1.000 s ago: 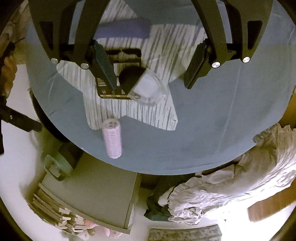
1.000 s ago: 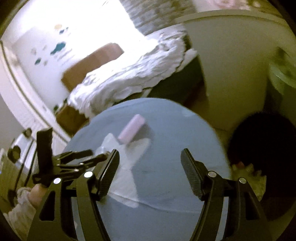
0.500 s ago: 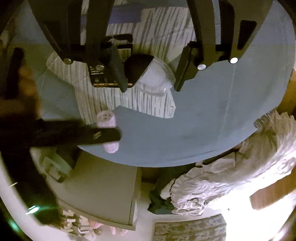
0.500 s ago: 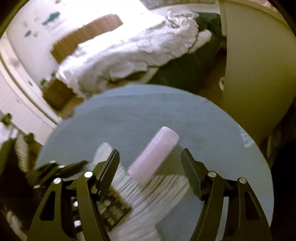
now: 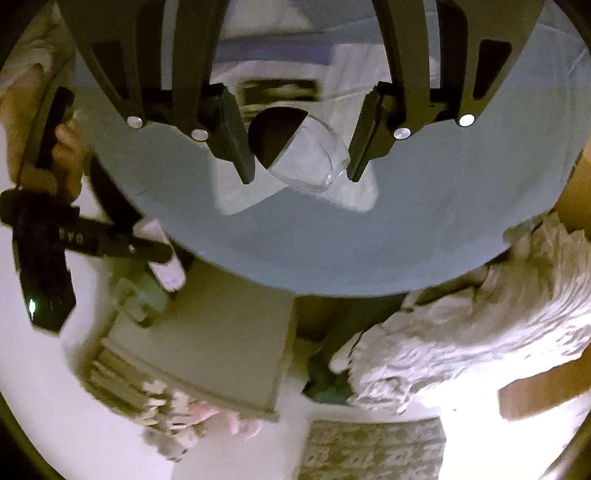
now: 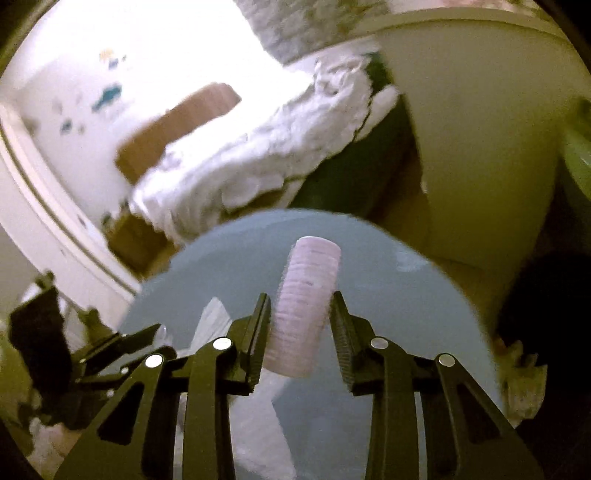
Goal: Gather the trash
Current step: 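Carry the clear lid and pink roll over the black bin and release both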
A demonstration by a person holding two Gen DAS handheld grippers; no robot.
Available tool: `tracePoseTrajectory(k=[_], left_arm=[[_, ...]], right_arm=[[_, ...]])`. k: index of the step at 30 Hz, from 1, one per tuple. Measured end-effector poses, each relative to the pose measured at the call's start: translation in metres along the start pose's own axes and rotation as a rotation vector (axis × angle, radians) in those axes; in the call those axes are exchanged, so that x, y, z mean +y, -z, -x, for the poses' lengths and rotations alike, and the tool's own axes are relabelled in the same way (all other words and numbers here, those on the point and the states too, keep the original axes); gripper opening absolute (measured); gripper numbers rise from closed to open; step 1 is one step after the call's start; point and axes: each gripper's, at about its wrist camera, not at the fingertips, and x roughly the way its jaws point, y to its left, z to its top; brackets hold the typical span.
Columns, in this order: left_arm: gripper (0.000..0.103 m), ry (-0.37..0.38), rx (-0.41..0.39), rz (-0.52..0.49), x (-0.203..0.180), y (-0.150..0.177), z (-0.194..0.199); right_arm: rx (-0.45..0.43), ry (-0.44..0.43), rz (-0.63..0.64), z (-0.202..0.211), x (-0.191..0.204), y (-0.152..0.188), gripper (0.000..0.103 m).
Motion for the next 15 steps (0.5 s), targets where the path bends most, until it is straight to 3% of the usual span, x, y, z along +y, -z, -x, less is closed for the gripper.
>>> tracePoseTrajectory(k=[8,15], left_arm=[[0.051,0.154,-0.046,-0.078,-0.096,-0.025,-0.007],[0.051,0.27,-0.019,-0.131,-0.183,-0.035,-0.043]], right_arm=[[-0.177,0.099,-0.135,0.107,-0.096,0.033,0.033],[-0.264,0.172,-0.258,0.153,-0.168,0.062,0.033]])
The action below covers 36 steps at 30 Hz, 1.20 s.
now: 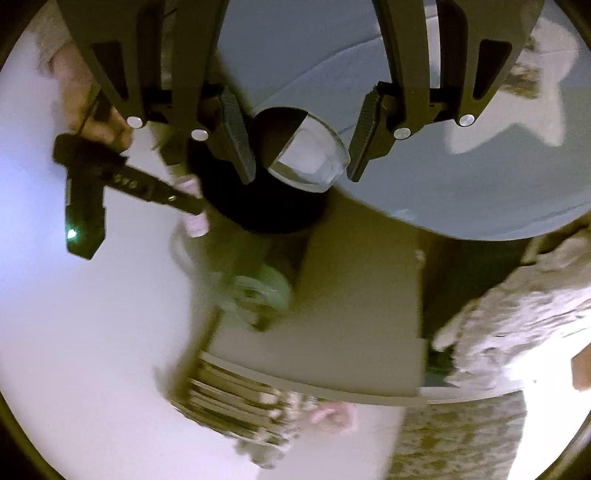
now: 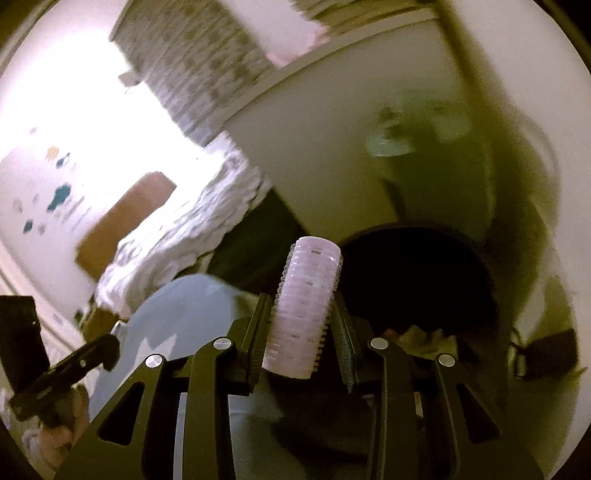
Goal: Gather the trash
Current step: 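Carry the clear lid and pink roll over the black bin and release both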
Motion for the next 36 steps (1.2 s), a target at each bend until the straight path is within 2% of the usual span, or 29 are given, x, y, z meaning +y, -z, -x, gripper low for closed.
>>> tracePoseTrajectory(k=[5,14,33,34,36], left_arm=[[0.051,0.041,0.023,-0.018,-0.035,-0.01,-0.042],[0.051,0.06,0.081,-0.002,-0.064,-0.014,-0.101],[0.053,0.045,0.159,0.006,-0.072,-0.005,-0.129],[0.055,0.047,0.165,0.006,-0.073,-0.004,-0.13],[0.073,0.036,0.166,0.004,-0.073,-0.004,-0.13]], right_arm=[[-0.023,0.039,-0.042,0.002,-0.035,0.0,0.033],[-0.007,0.086,-0.139,-0.005,-0.079,-0.006,0.033],[0.039,0.104,-0.187,-0.019,-0.082,-0.005,0.033],[0.04,0.105,-0.191,-0.019,-0.082,-0.005,0.035],[0.037,0.111,-0.212,-0.018,-0.086,-0.005,0.043]])
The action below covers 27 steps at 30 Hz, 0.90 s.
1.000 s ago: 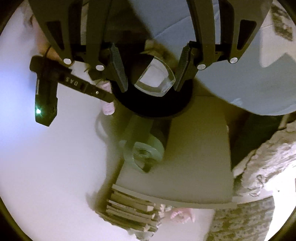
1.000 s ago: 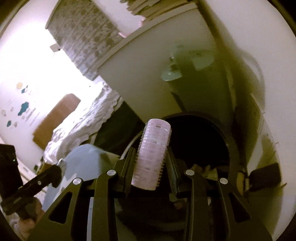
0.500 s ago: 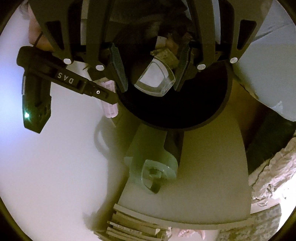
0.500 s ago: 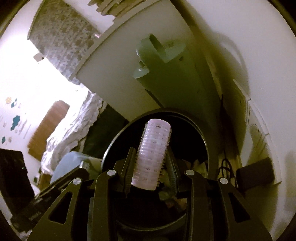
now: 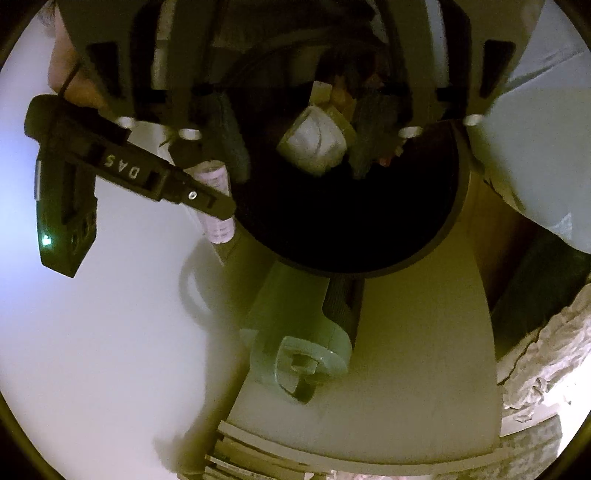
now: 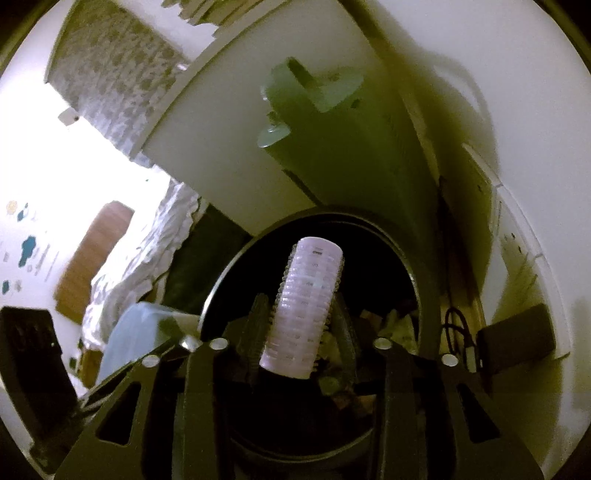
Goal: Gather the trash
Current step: 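Carry the clear lid and pink roll over the black bin and release both, then grasp the purple stick with the left gripper while the right gripper reaches for the battery card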
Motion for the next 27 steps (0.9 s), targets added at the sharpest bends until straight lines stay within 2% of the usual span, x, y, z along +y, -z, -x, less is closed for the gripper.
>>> tracePoseTrajectory(k=[2,3,11,15,18,22,25,27], left_arm=[[0.077,-0.006,-0.009,-0.007,-0.001,0.001,0.004],[0.077,-0.006,-0.008,-0.011,-0.002,0.002,0.005],[0.077,-0.031,-0.026,-0.035,0.006,0.022,0.044],[0.077,-0.107,-0.038,-0.038,0.029,0.048,0.084],[0.077,-0.197,-0.045,-0.025,0.06,0.068,0.119],[0.077,-0.314,-0.055,-0.002,0.102,0.099,0.162],[0.077,-0.374,-0.039,-0.04,0.131,0.12,0.185],[0.077,-0.389,-0.022,-0.124,0.146,0.131,0.196]], right_arm=[[-0.013,-0.005,-0.023,0.002,-0.004,-0.001,0.061],[-0.023,-0.006,-0.037,0.003,-0.007,-0.001,0.063],[-0.017,-0.012,-0.038,0.001,-0.006,0.002,0.063],[-0.004,-0.023,0.009,-0.001,0.005,0.007,0.063],[0.008,-0.038,0.079,-0.001,0.023,0.016,0.063],[0.047,-0.124,0.214,0.0,0.06,0.039,0.063],[0.106,-0.221,0.344,0.001,0.098,0.06,0.063],[0.158,-0.28,0.439,0.0,0.123,0.074,0.063]])
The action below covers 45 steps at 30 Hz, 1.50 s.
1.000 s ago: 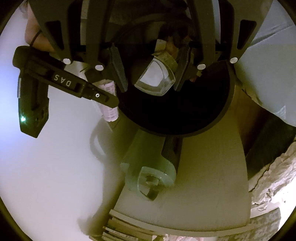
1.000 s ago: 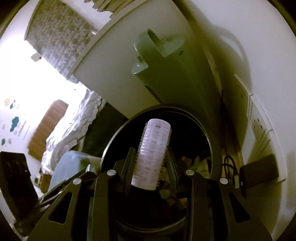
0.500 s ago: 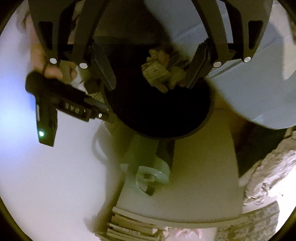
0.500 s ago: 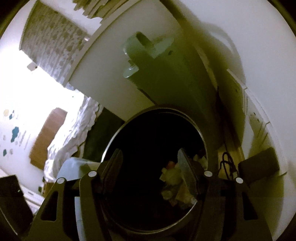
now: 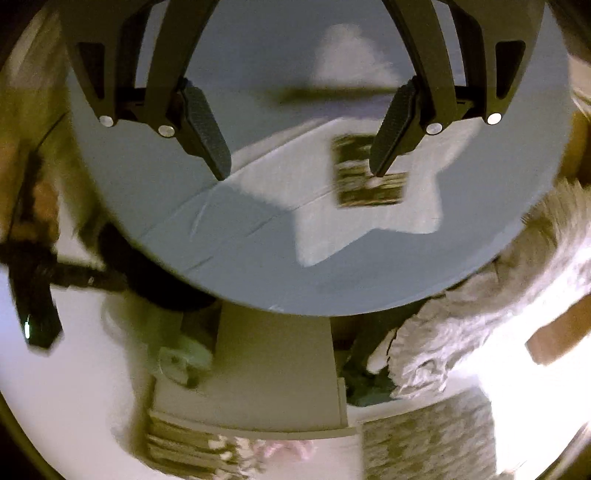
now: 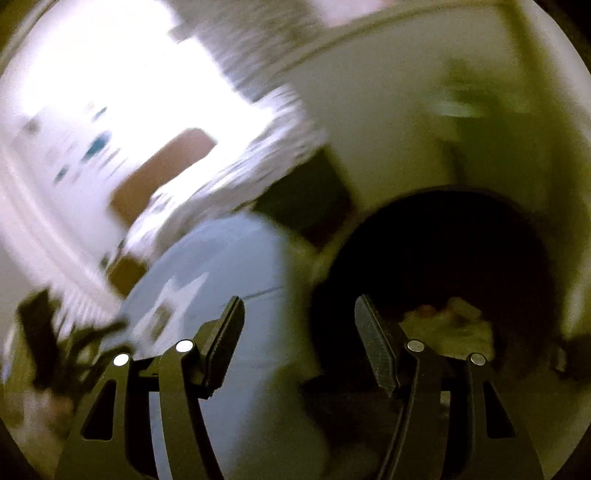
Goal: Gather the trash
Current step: 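Grasp the purple stick with the left gripper while the right gripper reaches for the battery card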
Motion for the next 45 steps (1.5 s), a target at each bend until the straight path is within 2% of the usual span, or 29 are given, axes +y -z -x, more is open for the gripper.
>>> tracePoseTrajectory(k=[3,6,10,14,15,17,21,24,29,31,33,34,35,37,40,42,45], left_arm=[[0.077,0.004,0.004,-0.187,0.016,0.013,0.0],[0.077,0.029,0.02,-0.314,0.027,0.021,-0.006],[0.076,0.1,0.042,-0.348,0.04,0.022,-0.017],[0.06,0.177,0.065,-0.39,0.032,0.022,-0.027],[0.051,0.195,0.059,-0.378,0.032,0.023,-0.027],[0.044,0.246,0.081,-0.31,0.034,0.027,-0.025],[0.032,0.226,0.069,-0.241,0.028,0.047,-0.009],[0.032,0.211,0.081,-0.219,0.017,0.061,0.005],[0.035,0.185,0.086,-0.174,0.017,0.064,0.009],[0.035,0.17,0.08,-0.16,0.018,0.062,0.008],[0.031,0.168,0.078,-0.145,0.019,0.06,0.005],[0.028,0.163,0.078,-0.142,0.02,0.06,0.005],[0.019,0.148,0.077,-0.136,0.02,0.059,0.004],[0.017,0.145,0.077,-0.103,0.026,0.058,0.003],[0.016,0.112,0.073,-0.051,0.033,0.054,0.0],[0.016,0.098,0.066,-0.022,0.036,0.053,0.002],[0.016,0.125,0.05,0.032,0.038,0.051,0.007]], right_arm=[[0.09,-0.095,0.15,-0.017,0.046,0.006,0.063],[0.158,-0.151,0.256,-0.032,0.084,0.01,0.063],[0.224,-0.178,0.339,-0.051,0.118,0.007,0.063],[0.279,-0.172,0.433,-0.072,0.15,0.001,0.063],[0.289,-0.168,0.454,-0.076,0.156,-0.001,0.063],[0.309,-0.157,0.505,-0.089,0.17,-0.004,0.063],[0.355,-0.145,0.602,-0.118,0.196,-0.002,0.063],[0.397,-0.144,0.675,-0.14,0.21,0.004,0.076],[0.437,-0.119,0.804,-0.173,0.238,0.012,0.077],[0.467,-0.115,0.812,-0.187,0.241,0.013,0.077],[0.507,-0.081,0.81,-0.202,0.242,0.017,0.073],[0.479,-0.056,0.836,-0.203,0.243,0.019,0.067],[0.476,-0.058,0.829,-0.203,0.243,0.019,0.062],[0.464,-0.047,0.789,-0.201,0.238,0.015,0.056],[0.428,-0.099,0.724,-0.189,0.233,0.01,0.039],[0.386,-0.095,0.679,-0.176,0.23,0.004,0.031],[0.331,-0.096,0.596,-0.155,0.219,-0.006,0.021]])
